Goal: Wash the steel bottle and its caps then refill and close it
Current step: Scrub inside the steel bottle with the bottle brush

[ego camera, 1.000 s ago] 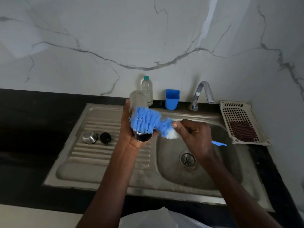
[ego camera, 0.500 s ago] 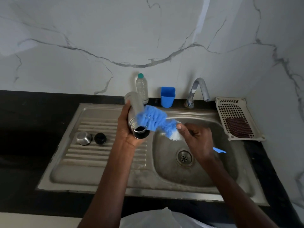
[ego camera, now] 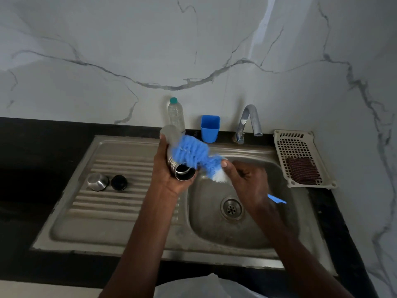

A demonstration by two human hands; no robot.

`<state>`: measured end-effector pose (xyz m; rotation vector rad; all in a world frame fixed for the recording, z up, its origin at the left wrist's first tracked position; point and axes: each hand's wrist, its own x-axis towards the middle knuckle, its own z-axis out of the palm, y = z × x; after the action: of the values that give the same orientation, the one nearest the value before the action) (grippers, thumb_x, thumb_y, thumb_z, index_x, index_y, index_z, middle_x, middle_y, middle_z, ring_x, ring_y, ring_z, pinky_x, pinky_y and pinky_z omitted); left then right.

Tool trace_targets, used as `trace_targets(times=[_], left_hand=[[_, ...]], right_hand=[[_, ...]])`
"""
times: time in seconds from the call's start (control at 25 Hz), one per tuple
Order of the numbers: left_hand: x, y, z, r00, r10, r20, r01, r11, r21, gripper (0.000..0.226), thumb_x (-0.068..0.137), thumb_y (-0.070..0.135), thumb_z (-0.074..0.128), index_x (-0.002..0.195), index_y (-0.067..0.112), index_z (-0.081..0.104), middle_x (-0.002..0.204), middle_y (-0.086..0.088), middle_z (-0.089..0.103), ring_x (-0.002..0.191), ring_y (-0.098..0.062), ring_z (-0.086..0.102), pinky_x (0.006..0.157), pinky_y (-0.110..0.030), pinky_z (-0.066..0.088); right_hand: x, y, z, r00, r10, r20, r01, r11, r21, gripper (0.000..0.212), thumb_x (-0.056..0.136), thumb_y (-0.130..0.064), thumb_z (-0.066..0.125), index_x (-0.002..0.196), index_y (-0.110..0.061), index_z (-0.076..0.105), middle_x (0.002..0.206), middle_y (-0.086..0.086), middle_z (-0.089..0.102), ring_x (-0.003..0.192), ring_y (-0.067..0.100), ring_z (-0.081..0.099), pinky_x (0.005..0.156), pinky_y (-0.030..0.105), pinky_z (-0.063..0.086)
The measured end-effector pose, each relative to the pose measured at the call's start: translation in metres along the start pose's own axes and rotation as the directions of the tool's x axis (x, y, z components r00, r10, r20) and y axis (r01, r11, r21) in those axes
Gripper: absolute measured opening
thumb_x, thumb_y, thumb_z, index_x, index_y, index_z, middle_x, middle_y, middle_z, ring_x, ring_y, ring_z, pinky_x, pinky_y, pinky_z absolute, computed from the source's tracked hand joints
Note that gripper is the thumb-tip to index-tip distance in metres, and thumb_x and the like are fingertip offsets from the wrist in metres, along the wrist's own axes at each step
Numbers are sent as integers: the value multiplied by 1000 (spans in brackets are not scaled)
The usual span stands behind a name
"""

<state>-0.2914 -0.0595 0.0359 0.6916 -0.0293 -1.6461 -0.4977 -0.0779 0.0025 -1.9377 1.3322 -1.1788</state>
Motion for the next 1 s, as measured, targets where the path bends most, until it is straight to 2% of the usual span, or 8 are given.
trace_targets(times=[0.08,0.28,0.48,0.6,0.76,0.8,0.92,1.0], left_hand=[[7,0,-4,1000,-25,9,25,999,22,78,74,62,78,126,5,62,118,-17,68,113,-32,65,103,-51,53],[2,4,3,995,-14,-96,7,998,-70,48,97,35,61,130,0,63,114,-22,73,93,-37,76,85,-52,63],[11,-4,-3,990,14,-141,-16,1000,-15,55,100,57,53,111,6,67,105,-13,72,92,-27,71,81,-40,63],[9,-5,-4,993,-40,-111,39,999,-5,54,94,51,62,115,1,67,118,-16,70,103,-29,67,89,-43,59],[5,-8,-6,994,107,-14,-107,994,28,49,53,38,94,87,8,74,88,-10,72,76,-25,73,71,-36,64],[7,-5,-10,993,115,-36,-116,993,0,64,41,35,100,94,7,77,89,-11,75,77,-26,75,73,-40,65],[13,5,-10,982,171,-82,-180,977,-117,68,85,45,77,136,3,60,102,-13,69,90,-25,70,90,-38,58],[18,11,-10,954,257,-156,-282,944,-170,66,93,50,71,141,6,56,108,-15,69,94,-27,71,90,-44,59]], right_hand=[[5,-4,4,999,-30,22,30,1000,1,60,97,-64,56,56,-20,49,48,0,40,45,14,39,47,31,31],[2,15,-7,1000,19,5,-20,998,62,68,97,-68,52,55,-14,46,49,1,39,45,12,38,47,29,30],[5,9,-1,999,18,44,-20,999,41,66,96,-64,56,55,-14,45,49,3,38,46,20,39,48,33,31],[1,13,-5,998,60,28,-62,992,106,68,95,-68,54,54,-15,44,49,2,37,46,12,36,49,30,30],[3,-7,8,994,9,112,-26,988,149,66,97,-64,56,57,-12,51,50,6,42,48,23,42,48,33,32],[3,-5,6,993,11,119,-28,989,142,66,97,-66,55,57,-13,51,50,5,42,47,22,41,48,34,32],[-3,16,-11,990,122,65,-129,984,120,62,94,-71,52,58,-20,50,50,-5,42,49,3,40,51,28,31],[-7,23,-25,977,209,48,-213,970,116,46,91,-67,59,73,-26,66,59,-14,58,57,0,53,58,28,40]])
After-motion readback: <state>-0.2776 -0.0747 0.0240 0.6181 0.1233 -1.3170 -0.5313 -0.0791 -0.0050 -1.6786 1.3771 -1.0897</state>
